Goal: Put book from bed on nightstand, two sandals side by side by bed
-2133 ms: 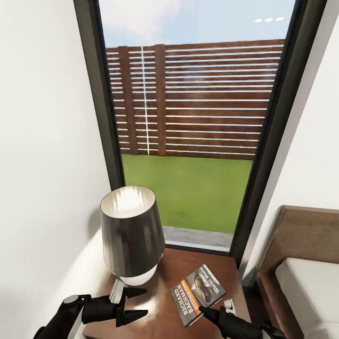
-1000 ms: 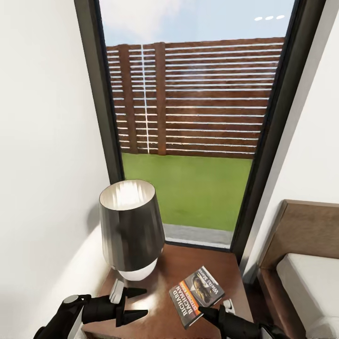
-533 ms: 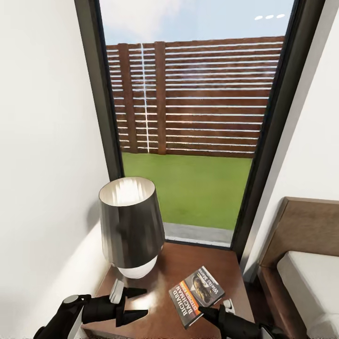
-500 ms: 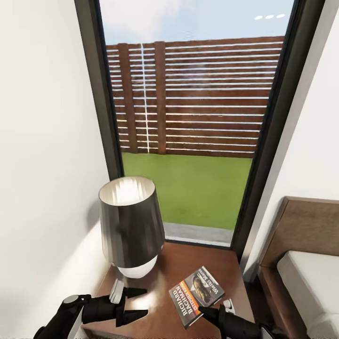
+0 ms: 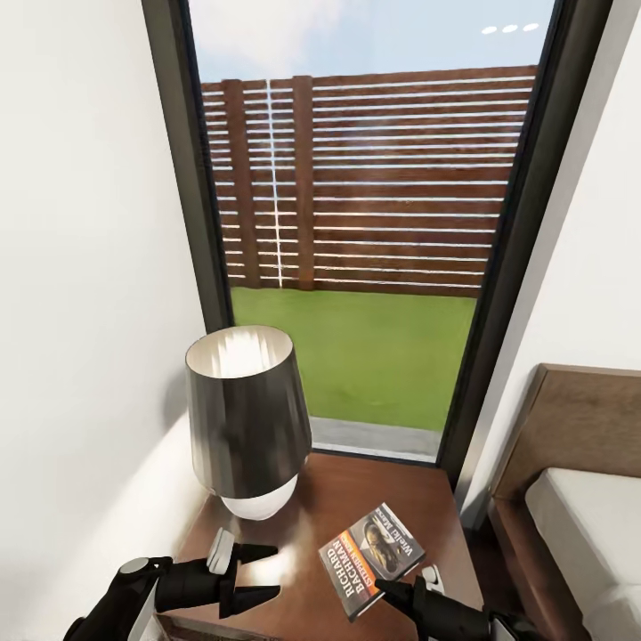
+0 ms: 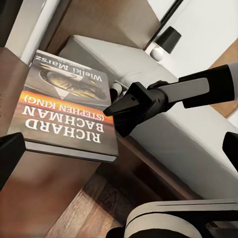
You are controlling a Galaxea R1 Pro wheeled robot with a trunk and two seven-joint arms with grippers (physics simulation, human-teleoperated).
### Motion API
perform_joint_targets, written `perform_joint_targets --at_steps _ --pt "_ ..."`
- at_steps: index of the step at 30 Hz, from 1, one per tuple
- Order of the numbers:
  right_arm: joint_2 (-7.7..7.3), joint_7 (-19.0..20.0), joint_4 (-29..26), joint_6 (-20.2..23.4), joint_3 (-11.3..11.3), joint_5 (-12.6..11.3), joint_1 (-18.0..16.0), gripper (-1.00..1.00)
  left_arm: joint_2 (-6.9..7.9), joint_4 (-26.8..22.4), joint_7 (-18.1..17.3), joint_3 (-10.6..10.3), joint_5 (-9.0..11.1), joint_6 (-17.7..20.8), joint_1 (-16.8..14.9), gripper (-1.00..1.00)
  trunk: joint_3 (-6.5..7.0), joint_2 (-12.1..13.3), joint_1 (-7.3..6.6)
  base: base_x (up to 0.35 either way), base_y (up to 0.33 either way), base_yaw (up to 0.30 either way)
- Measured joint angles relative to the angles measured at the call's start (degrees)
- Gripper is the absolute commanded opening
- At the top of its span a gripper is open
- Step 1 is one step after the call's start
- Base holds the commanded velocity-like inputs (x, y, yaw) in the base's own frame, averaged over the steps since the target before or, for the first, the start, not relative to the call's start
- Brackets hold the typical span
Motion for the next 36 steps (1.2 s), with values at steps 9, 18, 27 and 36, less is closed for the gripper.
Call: perform_joint_targets --at_steps 9,18,27,36 --pt "0.0 0.0 0.0 0.0 0.0 0.0 0.0 -1.0 0.0 0.0 0.0 -0.1 0.0 0.0 0.0 1.0 -1.43 -3.2 1.75 0.0 0.0 0.0" --pt "0.04 0.0 0.0 -0.1 0.0 0.0 0.0 -1.0 0.0 0.0 0.0 0.0 0.0 0.0 0.0 1.0 -3.05 -6.8 3.73 0.0 0.0 0.0" --pt "0.05 0.0 0.0 -0.2 0.0 0.0 0.0 -1.0 0.0 0.0 0.0 -0.1 0.0 0.0 0.0 1.0 -4.66 -10.4 5.71 0.0 0.0 0.0" --pt "0.05 0.0 0.0 -0.2 0.0 0.0 0.0 -1.0 0.0 0.0 0.0 -0.1 0.0 0.0 0.0 1.0 -6.28 -14.0 7.68 0.0 0.0 0.0"
